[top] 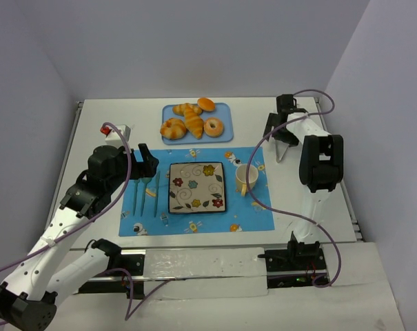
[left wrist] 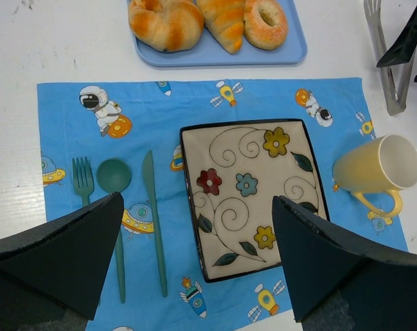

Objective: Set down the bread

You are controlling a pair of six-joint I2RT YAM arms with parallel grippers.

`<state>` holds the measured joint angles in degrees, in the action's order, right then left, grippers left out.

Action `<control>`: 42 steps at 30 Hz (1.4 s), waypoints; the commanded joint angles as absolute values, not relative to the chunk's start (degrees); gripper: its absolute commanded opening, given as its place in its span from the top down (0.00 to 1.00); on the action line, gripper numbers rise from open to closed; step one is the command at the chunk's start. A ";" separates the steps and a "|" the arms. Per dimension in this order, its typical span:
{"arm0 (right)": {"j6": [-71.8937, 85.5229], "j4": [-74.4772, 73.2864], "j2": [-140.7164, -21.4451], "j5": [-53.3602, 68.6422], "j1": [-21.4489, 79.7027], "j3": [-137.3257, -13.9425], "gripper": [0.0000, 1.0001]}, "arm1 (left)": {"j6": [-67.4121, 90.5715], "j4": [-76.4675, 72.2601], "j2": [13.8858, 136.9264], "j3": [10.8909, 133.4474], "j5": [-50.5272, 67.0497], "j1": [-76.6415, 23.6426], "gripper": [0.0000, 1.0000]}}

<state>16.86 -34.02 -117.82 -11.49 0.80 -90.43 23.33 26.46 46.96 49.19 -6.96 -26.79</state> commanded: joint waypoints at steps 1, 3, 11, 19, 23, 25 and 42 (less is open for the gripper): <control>17.14 -34.45 -119.79 -11.78 0.44 -92.72 0.00 | 23.29 24.87 47.28 49.31 -5.89 -26.45 0.01; 17.23 -34.28 -120.06 -11.43 0.44 -92.64 0.00 | 23.29 24.87 47.37 49.31 -5.71 -26.37 0.01; 17.93 -34.01 -121.38 -11.16 -2.02 -92.99 0.00 | 23.38 24.79 48.16 49.22 -5.71 -26.37 0.01; 18.46 -32.87 -124.10 -7.82 -2.46 -93.16 0.00 | 23.47 24.79 48.25 49.13 -5.98 -26.37 0.01; 18.54 -33.05 -124.63 -8.00 -2.64 -93.87 0.00 | 23.47 24.79 48.25 49.13 -5.98 -26.37 0.01; 18.63 -33.05 -124.72 -8.00 -2.64 -94.13 0.00 | 23.47 24.79 48.16 49.13 -5.98 -26.37 0.01; 19.34 -32.43 -125.59 -5.54 -3.25 -94.57 0.30 | 23.38 24.79 47.73 49.04 -5.98 -26.45 0.01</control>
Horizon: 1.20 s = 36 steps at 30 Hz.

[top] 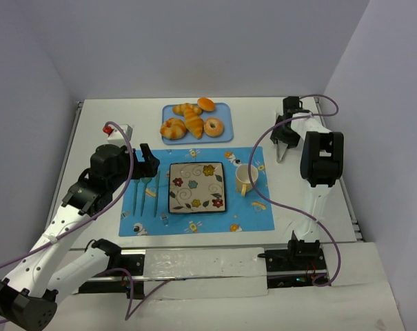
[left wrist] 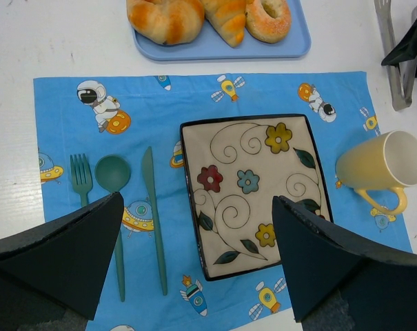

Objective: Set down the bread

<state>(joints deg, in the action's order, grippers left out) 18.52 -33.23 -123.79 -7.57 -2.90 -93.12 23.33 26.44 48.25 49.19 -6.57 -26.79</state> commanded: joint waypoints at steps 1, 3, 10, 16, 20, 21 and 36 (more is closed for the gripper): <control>19.42 -32.34 -125.60 -5.36 -3.16 -94.57 0.39 | 23.38 24.70 47.72 49.04 -5.98 -26.46 0.01; 19.60 -31.91 -125.16 -5.27 -2.99 -93.87 0.46 | 23.29 24.79 47.55 49.04 -5.98 -26.46 0.01; 20.39 -30.32 -120.68 -7.03 -2.29 -91.06 0.60 | 23.29 24.70 47.37 49.13 -5.98 -26.37 0.01; 20.30 -30.50 -114.44 -9.31 -1.15 -89.30 0.58 | 23.29 24.70 47.37 49.04 -6.15 -26.46 0.01; 20.30 -30.67 -109.08 -11.33 -0.26 -87.45 0.55 | 23.29 24.79 47.37 49.04 -6.33 -26.46 0.01; 20.30 -30.67 -108.20 -11.69 -0.26 -87.10 0.54 | 23.29 24.79 47.37 49.13 -6.33 -26.37 0.01; 20.04 -33.05 -94.75 -13.54 5.53 -84.11 0.50 | 23.29 24.87 47.29 49.13 -6.94 -26.37 0.01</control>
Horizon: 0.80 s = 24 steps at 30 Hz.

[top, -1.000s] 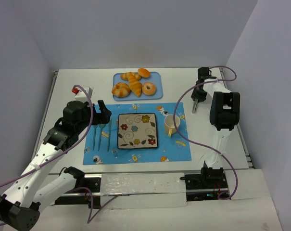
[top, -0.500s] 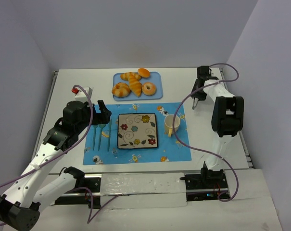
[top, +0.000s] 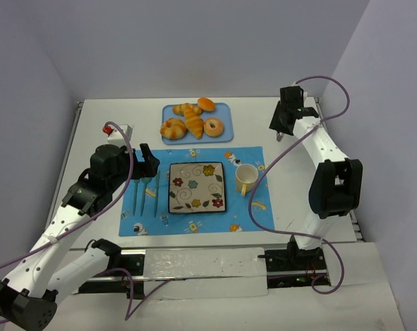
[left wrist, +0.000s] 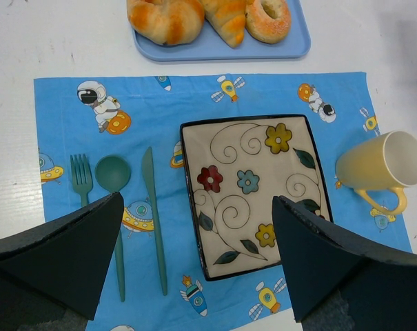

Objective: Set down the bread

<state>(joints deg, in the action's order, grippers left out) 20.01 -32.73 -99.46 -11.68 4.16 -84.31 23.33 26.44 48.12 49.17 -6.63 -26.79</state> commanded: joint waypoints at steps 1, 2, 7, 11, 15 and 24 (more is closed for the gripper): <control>19.87 -33.13 -93.96 -13.36 6.76 -84.02 0.50 | 23.20 24.87 47.29 49.13 -6.94 -26.45 0.01; 19.86 -33.66 -92.56 -13.27 7.29 -84.02 0.50 | 23.29 24.96 47.29 49.13 -6.94 -26.37 0.01; 19.60 -33.92 -87.73 -13.18 12.29 -83.41 0.50 | 23.29 24.96 47.02 49.13 -7.21 -26.46 0.01; 19.86 -33.40 -86.22 -8.54 15.99 -83.15 0.49 | 23.29 25.05 47.11 49.13 -7.29 -26.37 0.01; 20.13 -32.87 -86.48 -6.50 19.06 -83.14 0.49 | 23.38 25.14 47.02 49.13 -7.38 -26.46 0.01; 19.69 -32.43 -90.60 -7.37 27.15 -86.30 0.47 | 23.29 25.05 47.29 49.13 -7.47 -26.46 0.01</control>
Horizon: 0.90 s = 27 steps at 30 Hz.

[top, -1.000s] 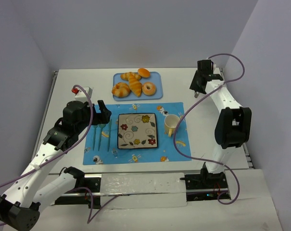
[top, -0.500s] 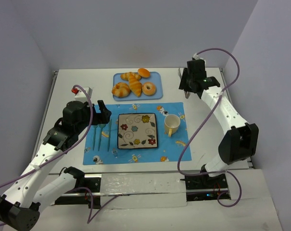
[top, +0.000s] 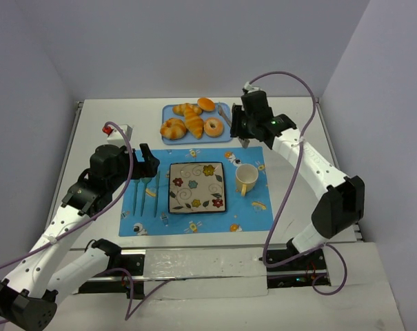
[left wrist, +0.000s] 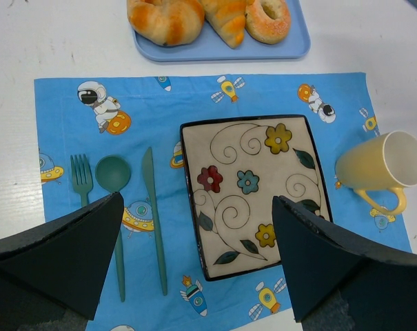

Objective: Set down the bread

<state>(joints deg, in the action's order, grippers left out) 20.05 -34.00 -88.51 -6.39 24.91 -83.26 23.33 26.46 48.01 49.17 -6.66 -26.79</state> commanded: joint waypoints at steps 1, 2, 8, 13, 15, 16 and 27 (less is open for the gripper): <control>19.60 -32.87 -91.14 -7.64 27.51 -86.83 0.47 | 23.20 25.14 47.37 49.13 -7.47 -26.37 0.01; 19.60 -33.05 -91.84 -7.65 27.86 -87.36 0.46 | 23.20 25.14 47.37 49.22 -7.47 -26.45 0.01; 19.43 -32.96 -95.27 -7.38 30.06 -88.94 0.45 | 23.20 25.14 47.46 49.13 -7.38 -26.46 0.01; 19.34 -32.61 -97.91 -7.12 31.64 -90.87 0.44 | 23.20 25.22 47.72 49.22 -7.21 -26.37 0.01; 19.16 -32.61 -99.31 -7.03 32.60 -92.54 0.44 | 23.20 25.22 47.72 49.22 -7.12 -26.46 0.01; 18.90 -33.13 -99.93 -7.12 32.87 -93.33 0.44 | 23.20 25.22 47.64 49.13 -7.12 -26.37 0.01; 18.72 -37.44 -110.56 -7.03 34.72 -106.25 0.38 | 23.12 25.14 47.73 49.13 -6.86 -26.46 0.01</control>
